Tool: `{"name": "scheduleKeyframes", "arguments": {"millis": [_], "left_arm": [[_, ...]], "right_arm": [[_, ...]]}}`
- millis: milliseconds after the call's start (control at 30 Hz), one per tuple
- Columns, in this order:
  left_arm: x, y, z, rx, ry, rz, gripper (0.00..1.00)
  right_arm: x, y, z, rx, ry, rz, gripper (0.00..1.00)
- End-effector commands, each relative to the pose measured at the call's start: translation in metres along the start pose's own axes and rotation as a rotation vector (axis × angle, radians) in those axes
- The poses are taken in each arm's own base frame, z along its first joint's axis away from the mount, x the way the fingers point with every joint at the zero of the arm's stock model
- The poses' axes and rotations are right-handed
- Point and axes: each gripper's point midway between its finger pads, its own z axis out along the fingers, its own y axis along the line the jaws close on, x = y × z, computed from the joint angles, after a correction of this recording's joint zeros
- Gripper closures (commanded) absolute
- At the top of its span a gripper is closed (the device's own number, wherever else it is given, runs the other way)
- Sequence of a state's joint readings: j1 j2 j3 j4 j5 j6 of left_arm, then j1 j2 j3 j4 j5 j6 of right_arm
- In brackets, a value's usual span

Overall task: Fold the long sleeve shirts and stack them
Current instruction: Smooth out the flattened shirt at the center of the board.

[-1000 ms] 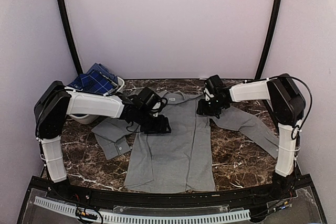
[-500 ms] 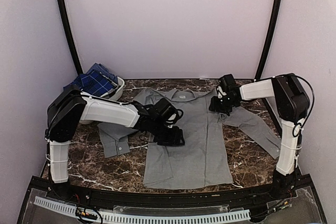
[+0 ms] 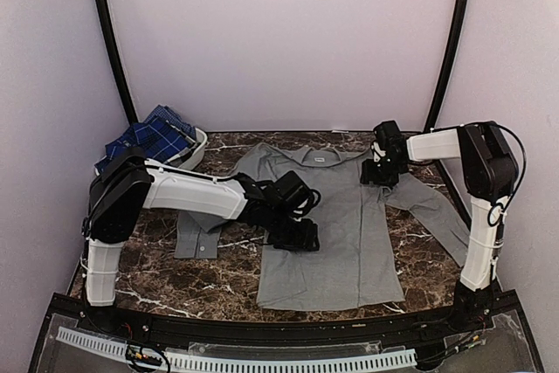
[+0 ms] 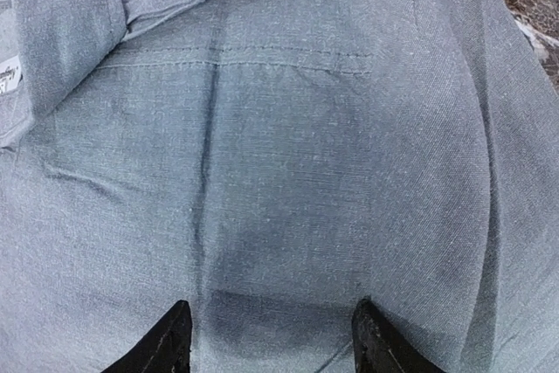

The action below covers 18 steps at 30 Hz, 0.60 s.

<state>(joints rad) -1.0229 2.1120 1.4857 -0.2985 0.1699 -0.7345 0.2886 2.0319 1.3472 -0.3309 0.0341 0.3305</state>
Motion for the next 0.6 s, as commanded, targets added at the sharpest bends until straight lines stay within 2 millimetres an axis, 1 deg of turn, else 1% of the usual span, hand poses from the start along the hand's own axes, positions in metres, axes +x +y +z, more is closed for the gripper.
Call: {"name": "scheduleKeyframes", "arguments": {"millis": [0,33,67,100,133,167,200,233,267,300,333,367,400,433,467,567], "left_arm": [[0.009,0.032,-0.033,-0.114,-0.012,-0.033,0.42],[0.016,0.042,-0.034,-0.131,-0.001,-0.048,0.42],[0.013,0.040,-0.042,-0.123,-0.025,-0.050,0.41],[0.017,0.050,-0.044,-0.138,-0.021,-0.066,0.41],[0.015,0.051,-0.051,-0.135,-0.035,-0.072,0.41],[0.017,0.060,-0.052,-0.150,-0.035,-0.086,0.41],[0.018,0.064,-0.056,-0.154,-0.039,-0.092,0.41],[0.015,0.069,-0.061,-0.158,-0.049,-0.102,0.41],[0.019,0.076,-0.061,-0.171,-0.042,-0.110,0.41],[0.017,0.082,-0.065,-0.176,-0.049,-0.122,0.41],[0.021,0.090,-0.065,-0.189,-0.041,-0.129,0.41],[0.019,0.096,-0.069,-0.195,-0.048,-0.139,0.41],[0.022,0.105,-0.070,-0.211,-0.041,-0.148,0.41],[0.022,0.108,-0.072,-0.218,-0.043,-0.153,0.41],[0.025,0.116,-0.073,-0.230,-0.037,-0.161,0.41],[0.029,0.127,-0.078,-0.248,-0.031,-0.170,0.41]], "right_arm": [[0.006,-0.007,0.005,0.038,0.036,-0.013,0.40],[0.006,-0.008,0.007,0.039,0.039,-0.014,0.40],[0.006,-0.008,0.008,0.040,0.039,-0.014,0.39],[0.006,-0.008,0.009,0.041,0.041,-0.014,0.40],[0.007,-0.008,0.010,0.041,0.044,-0.015,0.39],[0.006,-0.008,0.011,0.041,0.044,-0.015,0.39],[0.006,-0.008,0.012,0.041,0.046,-0.014,0.39],[0.006,-0.008,0.012,0.041,0.047,-0.016,0.39],[0.005,-0.007,0.013,0.041,0.047,-0.015,0.39],[0.005,-0.007,0.013,0.040,0.047,-0.016,0.39],[0.003,-0.007,0.012,0.042,0.045,-0.017,0.39],[0.003,-0.008,0.012,0.043,0.045,-0.018,0.39],[0.001,-0.007,0.011,0.043,0.043,-0.019,0.39],[0.000,-0.008,0.011,0.044,0.041,-0.019,0.38],[-0.001,-0.008,0.010,0.045,0.039,-0.020,0.38],[-0.002,-0.008,0.010,0.048,0.038,-0.026,0.38]]}}
